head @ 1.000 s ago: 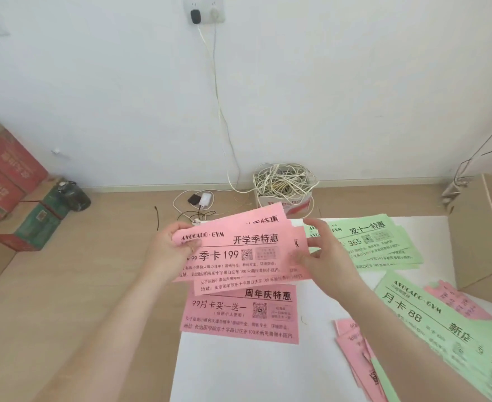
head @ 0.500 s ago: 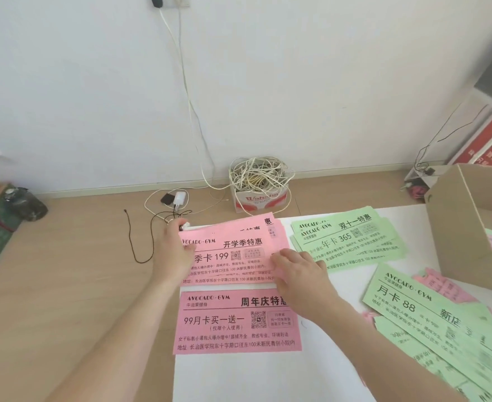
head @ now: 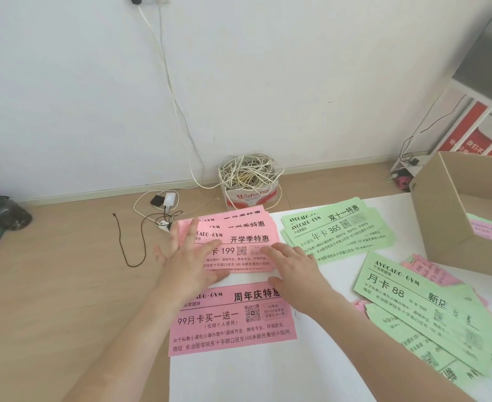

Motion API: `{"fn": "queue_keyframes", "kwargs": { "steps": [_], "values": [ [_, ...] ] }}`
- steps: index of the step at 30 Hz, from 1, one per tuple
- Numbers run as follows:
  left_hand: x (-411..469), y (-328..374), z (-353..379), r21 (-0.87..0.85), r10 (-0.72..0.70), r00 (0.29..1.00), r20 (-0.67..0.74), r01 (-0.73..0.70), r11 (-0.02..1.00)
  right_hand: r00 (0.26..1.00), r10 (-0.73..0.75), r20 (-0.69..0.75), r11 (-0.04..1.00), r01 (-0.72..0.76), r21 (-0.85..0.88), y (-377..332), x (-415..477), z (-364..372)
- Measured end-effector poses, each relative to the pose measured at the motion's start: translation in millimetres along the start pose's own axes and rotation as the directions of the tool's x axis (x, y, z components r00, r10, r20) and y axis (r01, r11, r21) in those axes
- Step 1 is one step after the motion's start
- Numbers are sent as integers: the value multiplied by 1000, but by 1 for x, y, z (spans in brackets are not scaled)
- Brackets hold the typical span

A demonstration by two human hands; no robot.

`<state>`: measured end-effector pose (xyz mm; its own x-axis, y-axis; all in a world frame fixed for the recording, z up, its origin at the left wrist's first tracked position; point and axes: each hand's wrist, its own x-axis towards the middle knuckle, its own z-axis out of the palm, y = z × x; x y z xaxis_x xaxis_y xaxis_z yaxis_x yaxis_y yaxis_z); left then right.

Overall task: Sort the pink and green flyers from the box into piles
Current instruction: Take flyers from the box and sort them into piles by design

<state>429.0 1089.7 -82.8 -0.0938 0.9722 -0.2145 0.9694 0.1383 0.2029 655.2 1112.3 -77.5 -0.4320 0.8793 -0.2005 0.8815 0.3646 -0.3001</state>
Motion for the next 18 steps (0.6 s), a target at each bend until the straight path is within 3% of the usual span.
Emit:
{"fn": "queue_keyframes", "kwargs": {
  "steps": [4,9,11,14,16,18],
  "values": [
    [6,-3,6,-98,-46,999,6,47,994,1000,3,-6,1000,-3,-28,0,-1,1],
    [7,0,5,-53,-72,997,-6,72,996,999,-5,-37,999,7,43,5,-11,-9],
    [0,2,4,-25,12,991,-134,-15,1000,997,23,-73,998,-18,67,13,-27,-22],
    [-25,10,10,-3,256,924,-283,-268,963,993,103,-50,995,-103,11,41,-68,-38],
    [-48,19,23,48,344,902,-262,-344,938,976,217,21,975,-215,-53,67,-100,-44],
    [-64,25,35,48,340,923,-181,-337,940,938,340,73,938,-333,-93,91,-122,-47]
  ]
}}
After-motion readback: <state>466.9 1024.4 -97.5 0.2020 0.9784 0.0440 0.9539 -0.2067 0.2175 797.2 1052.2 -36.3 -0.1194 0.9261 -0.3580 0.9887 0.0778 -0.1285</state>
